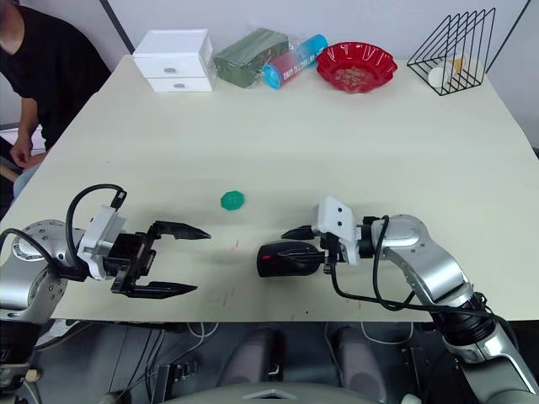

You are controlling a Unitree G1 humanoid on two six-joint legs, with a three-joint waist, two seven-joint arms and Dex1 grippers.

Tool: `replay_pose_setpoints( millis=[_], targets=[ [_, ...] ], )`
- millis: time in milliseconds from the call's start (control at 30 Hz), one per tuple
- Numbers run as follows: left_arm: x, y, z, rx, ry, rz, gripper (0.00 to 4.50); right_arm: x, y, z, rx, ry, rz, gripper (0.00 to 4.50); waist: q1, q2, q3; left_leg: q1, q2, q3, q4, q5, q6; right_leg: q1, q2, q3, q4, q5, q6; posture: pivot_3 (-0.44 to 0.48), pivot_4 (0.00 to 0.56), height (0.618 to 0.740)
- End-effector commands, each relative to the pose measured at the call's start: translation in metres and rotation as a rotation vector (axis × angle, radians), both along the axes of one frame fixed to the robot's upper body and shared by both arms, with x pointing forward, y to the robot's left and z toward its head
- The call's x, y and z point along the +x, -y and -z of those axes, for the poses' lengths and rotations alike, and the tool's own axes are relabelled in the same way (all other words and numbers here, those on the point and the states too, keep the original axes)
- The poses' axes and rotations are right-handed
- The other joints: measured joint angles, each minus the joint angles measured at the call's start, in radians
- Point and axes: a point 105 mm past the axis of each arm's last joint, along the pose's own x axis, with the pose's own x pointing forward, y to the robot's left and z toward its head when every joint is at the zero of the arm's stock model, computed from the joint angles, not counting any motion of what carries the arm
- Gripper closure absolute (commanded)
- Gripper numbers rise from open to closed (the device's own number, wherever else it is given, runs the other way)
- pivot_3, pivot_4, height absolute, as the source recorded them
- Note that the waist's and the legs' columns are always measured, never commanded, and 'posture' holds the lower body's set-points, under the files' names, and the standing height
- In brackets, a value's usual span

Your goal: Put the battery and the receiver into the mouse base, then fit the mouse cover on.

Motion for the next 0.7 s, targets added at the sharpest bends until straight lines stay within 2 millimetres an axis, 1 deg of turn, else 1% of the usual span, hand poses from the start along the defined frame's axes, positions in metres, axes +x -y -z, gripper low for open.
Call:
replay_pose_setpoints(
  millis=[33, 100, 167, 233, 300, 467, 533, 700],
  targets=[
    [-0.005, 0.0, -0.004, -0.001, 0.004, 0.045, 0.0, 0.001, 0.0, -0.005, 0.059, 0.043, -0.009, 2.96, 0.0, 0.0, 0.0, 0.0, 0.0, 0.0, 0.0, 0.0, 0.0, 0.0, 0.0, 0.0, 0.0, 0.0, 0.0, 0.0, 0.15, 0.74],
    [-0.005, 0.0, -0.004, -0.002, 0.003, 0.045, 0.0, 0.002, 0.0, -0.002, 0.076, 0.037, -0.003, 2.96, 0.0, 0.0, 0.0, 0.0, 0.0, 0.0, 0.0, 0.0, 0.0, 0.0, 0.0, 0.0, 0.0, 0.0, 0.0, 0.0, 0.15, 0.74],
    [-0.005, -0.001, -0.004, 0.0, 0.003, 0.043, 0.0, 0.004, 0.0, 0.005, 0.082, 0.037, 0.001, 2.96, 0.0, 0.0, 0.0, 0.0, 0.0, 0.0, 0.0, 0.0, 0.0, 0.0, 0.0, 0.0, 0.0, 0.0, 0.0, 0.0, 0.15, 0.74],
    [-0.004, -0.001, -0.004, 0.0, 0.004, 0.041, 0.0, 0.006, 0.003, 0.018, 0.067, 0.037, -0.005, 2.96, 0.0, 0.0, 0.0, 0.0, 0.0, 0.0, 0.0, 0.0, 0.0, 0.0, 0.0, 0.0, 0.0, 0.0, 0.0, 0.0, 0.15, 0.74],
    [-0.004, -0.002, -0.004, -0.001, 0.005, 0.039, 0.0, 0.004, 0.003, 0.027, 0.063, 0.027, -0.019, 2.96, 0.001, 0.0, 0.0, 0.0, 0.0, 0.0, 0.0, 0.0, 0.0, 0.0, 0.0, 0.0, 0.0, 0.0, 0.0, 0.0, 0.15, 0.74],
    [-0.003, -0.002, -0.003, 0.001, -0.001, 0.031, 0.0, 0.004, 0.007, 0.057, -0.017, 0.006, -0.009, 2.96, -0.001, 0.0, 0.0, 0.0, 0.0, 0.0, 0.0, 0.0, 0.0, 0.0, 0.0, 0.0, 0.0, 0.0, 0.0, 0.0, 0.15, 0.74],
    [-0.003, -0.002, -0.003, 0.0, -0.004, 0.029, 0.0, 0.007, 0.008, 0.06, -0.017, 0.006, 0.008, 2.96, -0.001, 0.0, 0.0, 0.001, 0.0, 0.0, 0.0, 0.0, 0.0, 0.0, 0.0, 0.001, 0.0, 0.0, 0.0, 0.0, 0.15, 0.74],
    [-0.002, -0.004, -0.001, -0.005, -0.009, 0.009, 0.0, 0.009, 0.01, 0.043, 0.055, 0.059, 0.032, 2.96, 0.0, 0.0, 0.0, 0.001, 0.0, 0.0, 0.0, 0.0, 0.0, 0.0, 0.0, 0.001, 0.001, 0.0, 0.0, 0.0, 0.15, 0.74]
  ],
)
